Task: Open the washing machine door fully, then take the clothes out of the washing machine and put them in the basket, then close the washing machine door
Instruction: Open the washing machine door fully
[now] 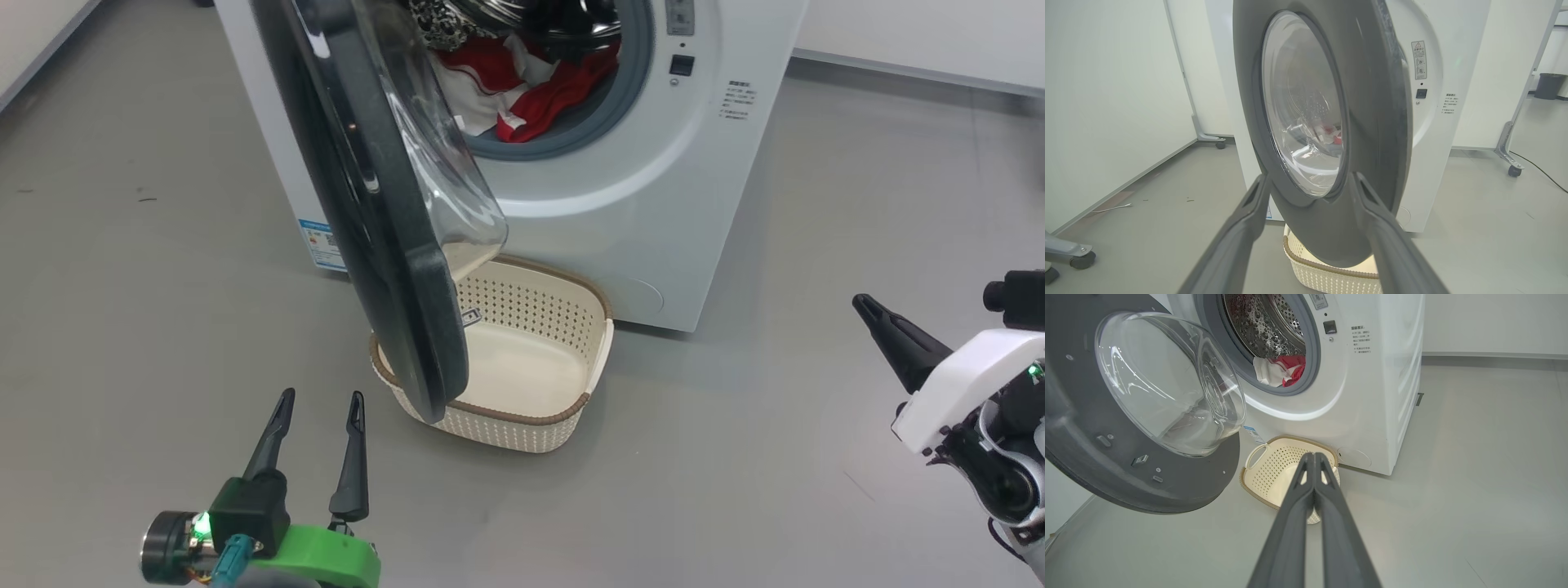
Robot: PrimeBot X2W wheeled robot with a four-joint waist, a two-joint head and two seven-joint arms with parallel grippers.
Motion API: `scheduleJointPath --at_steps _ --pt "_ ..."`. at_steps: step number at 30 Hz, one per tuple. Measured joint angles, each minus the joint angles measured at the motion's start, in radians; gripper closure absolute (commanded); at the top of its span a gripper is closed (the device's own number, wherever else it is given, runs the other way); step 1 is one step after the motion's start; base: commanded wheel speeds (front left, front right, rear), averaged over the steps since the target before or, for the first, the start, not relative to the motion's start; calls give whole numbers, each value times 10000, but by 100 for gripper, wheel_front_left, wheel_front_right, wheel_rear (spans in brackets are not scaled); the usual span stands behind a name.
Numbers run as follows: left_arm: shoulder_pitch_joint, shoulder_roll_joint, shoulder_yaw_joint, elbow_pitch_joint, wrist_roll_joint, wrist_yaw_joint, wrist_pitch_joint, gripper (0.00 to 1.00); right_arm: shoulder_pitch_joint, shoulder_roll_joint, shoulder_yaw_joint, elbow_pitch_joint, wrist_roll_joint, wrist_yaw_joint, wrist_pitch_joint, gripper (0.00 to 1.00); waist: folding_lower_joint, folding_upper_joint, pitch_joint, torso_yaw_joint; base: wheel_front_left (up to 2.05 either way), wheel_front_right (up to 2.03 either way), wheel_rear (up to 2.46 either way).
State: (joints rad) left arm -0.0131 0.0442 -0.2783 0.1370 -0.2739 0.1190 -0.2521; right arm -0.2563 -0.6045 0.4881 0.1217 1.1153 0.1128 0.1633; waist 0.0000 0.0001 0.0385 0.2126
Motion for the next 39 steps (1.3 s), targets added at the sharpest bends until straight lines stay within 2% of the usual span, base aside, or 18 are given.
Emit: scheduleJointPath --at_steps 7,14,15,17,18,19,30,39 --pt "27 -6 318 -171 48 0 0 0 731 -215 -148 -46 -1175 -2 -1726 100 0 0 -94 -781 0 0 0" --pt "49 -8 748 -336 94 0 0 0 1216 134 -558 -123 -1615 -29 -3382 100 0 0 -108 -1399 0 0 0" --pt "54 -8 744 -336 123 0 0 0 1304 142 -612 -140 -1703 -115 -3603 100 0 0 -113 -1463 0 0 0" --pt "68 -6 721 -339 136 0 0 0 1538 150 -686 -144 -1891 -242 -4000 72 0 0 -126 -1566 0 0 0" --pt "78 -10 713 -341 138 0 0 0 1679 174 -727 -132 -1944 -291 -4192 45 0 0 -135 -1601 0 0 0" --pt "93 -10 725 -339 150 0 0 0 1788 234 -748 -107 -1987 -362 -4242 0 0 0 -148 -1630 0 0 0" --pt "234 -8 514 -353 192 0 0 0 2336 798 -1114 -295 -2685 -633 -4238 0 0 0 -185 -1747 0 0 0" --pt "243 -6 502 -360 192 0 0 0 2692 1388 -1678 -616 -3200 -642 -4236 0 0 0 -197 -1720 0 0 0"
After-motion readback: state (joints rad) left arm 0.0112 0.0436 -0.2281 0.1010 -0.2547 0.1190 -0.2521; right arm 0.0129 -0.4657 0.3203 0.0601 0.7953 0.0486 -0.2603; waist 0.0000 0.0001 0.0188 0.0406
